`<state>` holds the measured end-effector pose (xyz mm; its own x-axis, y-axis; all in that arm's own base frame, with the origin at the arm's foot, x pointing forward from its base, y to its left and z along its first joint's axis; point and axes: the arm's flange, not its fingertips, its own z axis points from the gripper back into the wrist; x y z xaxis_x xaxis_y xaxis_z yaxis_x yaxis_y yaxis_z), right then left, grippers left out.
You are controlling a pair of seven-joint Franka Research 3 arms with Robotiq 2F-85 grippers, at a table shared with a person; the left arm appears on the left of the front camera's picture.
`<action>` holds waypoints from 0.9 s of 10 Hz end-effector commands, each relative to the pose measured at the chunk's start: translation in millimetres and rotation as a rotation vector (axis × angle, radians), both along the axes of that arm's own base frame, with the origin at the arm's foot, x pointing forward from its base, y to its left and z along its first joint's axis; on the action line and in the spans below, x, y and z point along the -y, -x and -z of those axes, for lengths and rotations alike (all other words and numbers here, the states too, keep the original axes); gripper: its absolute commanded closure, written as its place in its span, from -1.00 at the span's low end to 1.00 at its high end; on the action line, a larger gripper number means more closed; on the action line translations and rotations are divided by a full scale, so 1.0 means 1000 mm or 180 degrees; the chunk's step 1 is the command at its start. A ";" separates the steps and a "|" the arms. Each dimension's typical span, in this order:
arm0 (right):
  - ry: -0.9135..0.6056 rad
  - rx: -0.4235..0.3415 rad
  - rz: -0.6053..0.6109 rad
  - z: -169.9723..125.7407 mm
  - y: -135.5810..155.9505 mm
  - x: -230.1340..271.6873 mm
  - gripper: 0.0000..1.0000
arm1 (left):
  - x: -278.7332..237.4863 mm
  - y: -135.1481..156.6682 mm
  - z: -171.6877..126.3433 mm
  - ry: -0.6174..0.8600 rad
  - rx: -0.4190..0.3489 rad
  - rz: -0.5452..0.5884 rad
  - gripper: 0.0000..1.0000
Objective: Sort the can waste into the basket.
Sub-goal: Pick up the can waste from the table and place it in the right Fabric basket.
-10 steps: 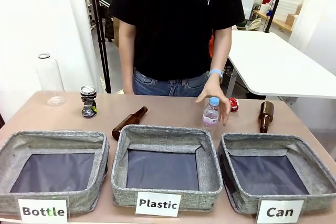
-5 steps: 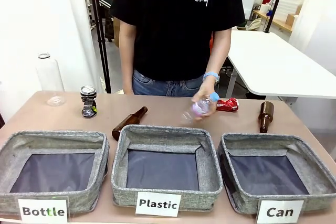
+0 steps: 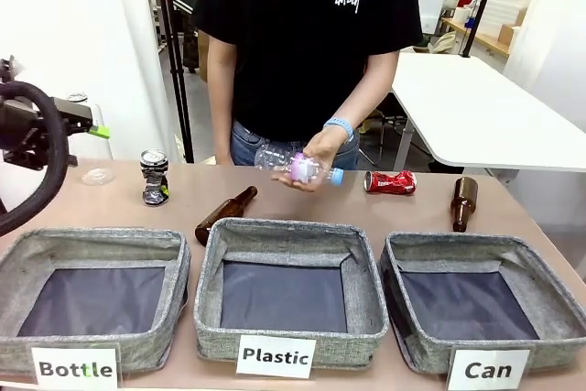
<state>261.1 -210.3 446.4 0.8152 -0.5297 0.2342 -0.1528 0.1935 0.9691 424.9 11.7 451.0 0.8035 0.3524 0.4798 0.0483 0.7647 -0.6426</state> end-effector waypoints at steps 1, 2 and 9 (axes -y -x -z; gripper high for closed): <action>-0.0005 0.0111 0.0005 -0.002 -0.003 0.003 -1.00 | -0.023 0.020 0.004 0.0104 0.0010 0.0198 -1.00; -0.0005 0.0111 0.0005 -0.002 -0.003 0.003 -1.00 | 0.000 0.000 0.000 0.0000 0.0000 0.0000 -1.00; -0.0005 0.0111 0.0005 -0.002 -0.003 0.003 -1.00 | 0.001 -0.053 0.056 -0.0399 -0.0392 0.0436 -1.00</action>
